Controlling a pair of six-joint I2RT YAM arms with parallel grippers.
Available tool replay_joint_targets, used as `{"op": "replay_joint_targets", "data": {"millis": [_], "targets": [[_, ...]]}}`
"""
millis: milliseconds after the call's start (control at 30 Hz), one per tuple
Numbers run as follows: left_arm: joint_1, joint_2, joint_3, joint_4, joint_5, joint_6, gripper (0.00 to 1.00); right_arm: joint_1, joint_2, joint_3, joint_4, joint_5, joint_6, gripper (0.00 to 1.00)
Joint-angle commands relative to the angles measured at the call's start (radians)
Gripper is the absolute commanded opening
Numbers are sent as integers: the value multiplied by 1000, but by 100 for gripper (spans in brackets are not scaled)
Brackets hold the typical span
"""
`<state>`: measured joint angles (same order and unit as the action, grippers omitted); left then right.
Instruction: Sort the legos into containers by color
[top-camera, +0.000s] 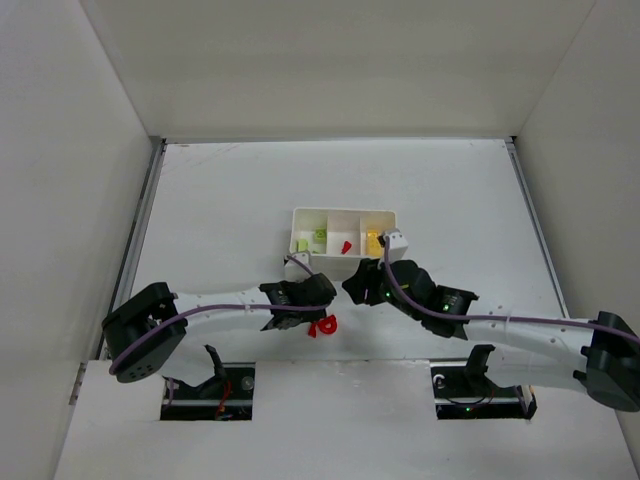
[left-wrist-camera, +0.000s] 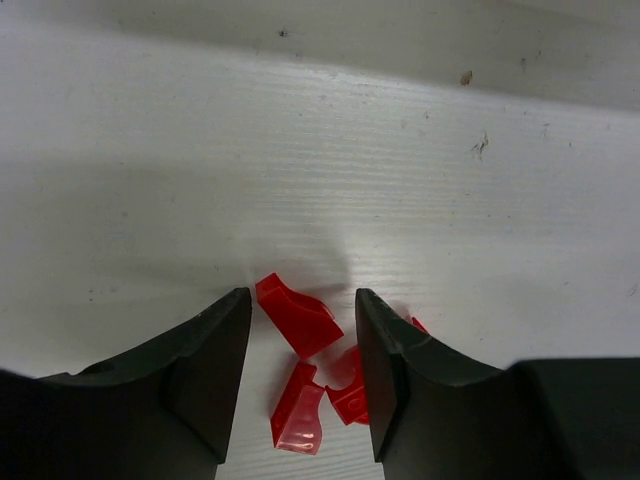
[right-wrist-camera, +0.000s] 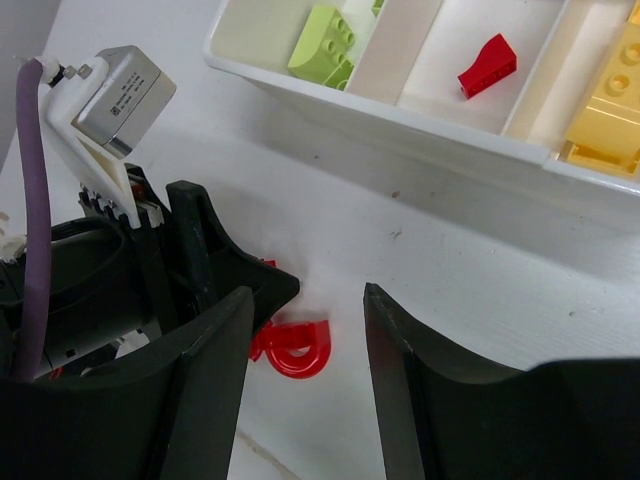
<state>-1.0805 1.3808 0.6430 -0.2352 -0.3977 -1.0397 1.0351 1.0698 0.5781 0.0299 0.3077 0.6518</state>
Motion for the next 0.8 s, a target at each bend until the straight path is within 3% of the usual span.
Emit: {"op": "replay_joint_targets", "data": {"millis": [0, 400, 600, 767], "targets": [[0, 7, -22, -62, -119, -240, 41, 6, -31, 0, 48, -1, 6, 54], [-6, -8, -17, -76, -127, -209, 20, -39, -132, -30, 13, -1, 0, 55], [32, -208, -3, -108, -182, -122, 19, -76, -143, -41, -1, -13, -9, 55], [58, -321, 119, -154, -227, -2, 19, -86, -160, -70, -7, -16, -1, 55]]}}
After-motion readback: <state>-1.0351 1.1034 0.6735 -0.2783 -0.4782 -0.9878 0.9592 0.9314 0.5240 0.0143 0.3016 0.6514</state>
